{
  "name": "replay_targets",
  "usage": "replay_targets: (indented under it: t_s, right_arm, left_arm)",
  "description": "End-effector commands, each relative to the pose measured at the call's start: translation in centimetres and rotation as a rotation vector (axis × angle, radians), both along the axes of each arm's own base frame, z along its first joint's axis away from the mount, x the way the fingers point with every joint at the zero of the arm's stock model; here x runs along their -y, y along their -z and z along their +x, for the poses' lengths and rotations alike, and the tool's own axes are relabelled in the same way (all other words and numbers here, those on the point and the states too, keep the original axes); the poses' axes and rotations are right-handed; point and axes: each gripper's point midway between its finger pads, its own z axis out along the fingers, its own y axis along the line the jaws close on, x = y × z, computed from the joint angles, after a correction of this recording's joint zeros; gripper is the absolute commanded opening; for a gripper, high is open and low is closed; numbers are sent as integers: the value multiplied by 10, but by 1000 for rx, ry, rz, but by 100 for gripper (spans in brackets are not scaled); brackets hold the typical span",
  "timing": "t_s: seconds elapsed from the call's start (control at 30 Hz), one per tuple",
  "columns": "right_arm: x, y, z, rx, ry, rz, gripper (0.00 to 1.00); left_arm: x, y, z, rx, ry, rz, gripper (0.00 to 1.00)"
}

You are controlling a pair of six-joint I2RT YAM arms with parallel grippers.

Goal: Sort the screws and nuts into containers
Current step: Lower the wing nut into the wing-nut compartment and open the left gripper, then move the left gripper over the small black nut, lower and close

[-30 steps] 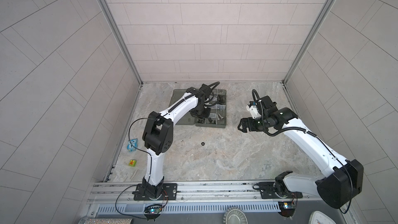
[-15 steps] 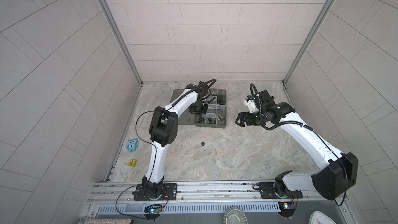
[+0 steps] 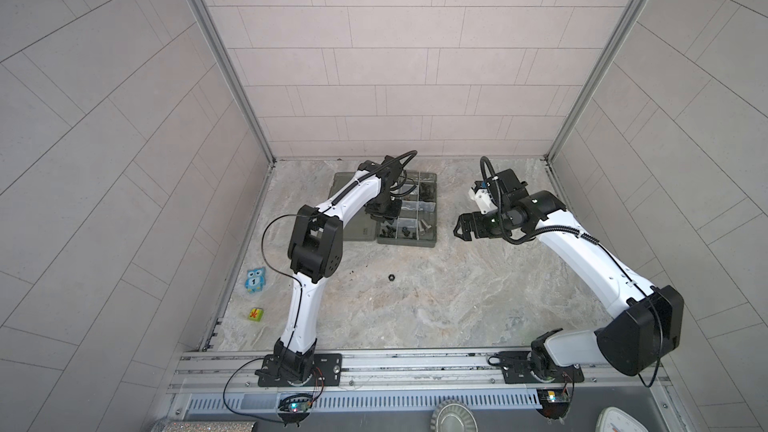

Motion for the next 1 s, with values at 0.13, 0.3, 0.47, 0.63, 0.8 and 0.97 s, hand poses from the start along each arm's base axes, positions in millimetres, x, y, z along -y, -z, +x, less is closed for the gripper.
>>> replay_targets:
  t_s: [0.13, 0.3, 0.47, 0.63, 0.8, 0.97]
  right_arm:
    - [-1, 5, -11, -22, -10, 18, 98]
    - [-3, 16, -25, -51, 1, 33, 98]
    - [-1, 19, -42, -56, 4, 43, 98]
    - [6, 16, -56, -51, 1, 35, 98]
    - [14, 11, -66, -42, 5, 11, 98]
    - [20, 8, -75, -34, 18, 6, 98]
  left_arm:
    - [-18, -18, -68, -25, -2, 9, 36]
    - [-13, 3, -117, -72, 10, -5, 37]
    - [7, 28, -142, -79, 56, -30, 38]
    - [14, 46, -150, -97, 60, -43, 38]
    - [17, 58, -153, -104, 67, -37, 41]
    - [14, 67, -152, -97, 91, 3, 41]
